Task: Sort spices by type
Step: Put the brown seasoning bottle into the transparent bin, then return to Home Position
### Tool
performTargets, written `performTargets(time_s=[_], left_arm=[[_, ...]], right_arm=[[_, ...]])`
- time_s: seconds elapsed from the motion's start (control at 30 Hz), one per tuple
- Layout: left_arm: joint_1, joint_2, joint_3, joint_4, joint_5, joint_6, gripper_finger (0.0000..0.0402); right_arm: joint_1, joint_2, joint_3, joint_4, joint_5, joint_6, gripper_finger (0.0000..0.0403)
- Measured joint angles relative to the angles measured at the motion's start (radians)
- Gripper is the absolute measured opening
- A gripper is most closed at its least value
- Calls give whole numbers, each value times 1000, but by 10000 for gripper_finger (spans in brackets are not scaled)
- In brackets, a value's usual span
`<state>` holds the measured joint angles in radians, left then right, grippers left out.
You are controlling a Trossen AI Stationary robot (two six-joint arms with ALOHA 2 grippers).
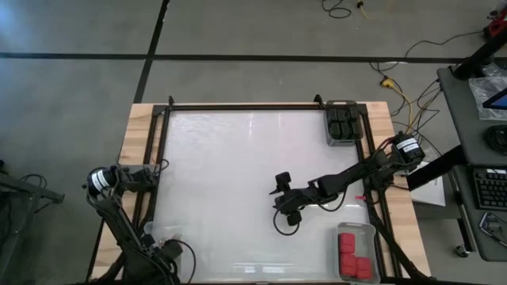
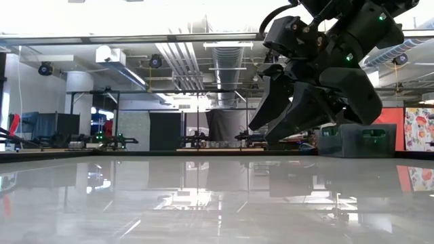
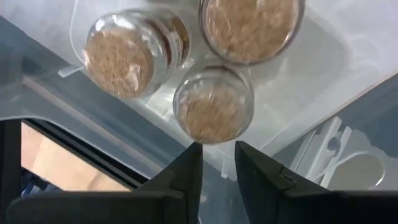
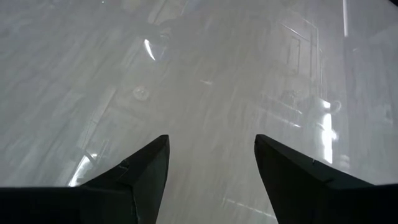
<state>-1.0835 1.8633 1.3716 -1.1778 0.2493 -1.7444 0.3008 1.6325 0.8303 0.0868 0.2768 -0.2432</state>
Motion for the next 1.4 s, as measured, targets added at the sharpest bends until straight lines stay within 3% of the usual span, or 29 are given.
performTargets(time_s=[0.5,0.9,1.17,1.4], left_arm=[[1,0,0,-2,-11,-4,75],[1,0,0,-95,-2,-138,75],[1,-3,0,-122,103,-147,75],[1,-7,85,-167,64,-130,75]], right_arm=[[0,0,0,0,0,0,237],[0,0,0,0,0,0,234],[0,0,0,0,0,0,229],[0,0,0,0,0,0,240]])
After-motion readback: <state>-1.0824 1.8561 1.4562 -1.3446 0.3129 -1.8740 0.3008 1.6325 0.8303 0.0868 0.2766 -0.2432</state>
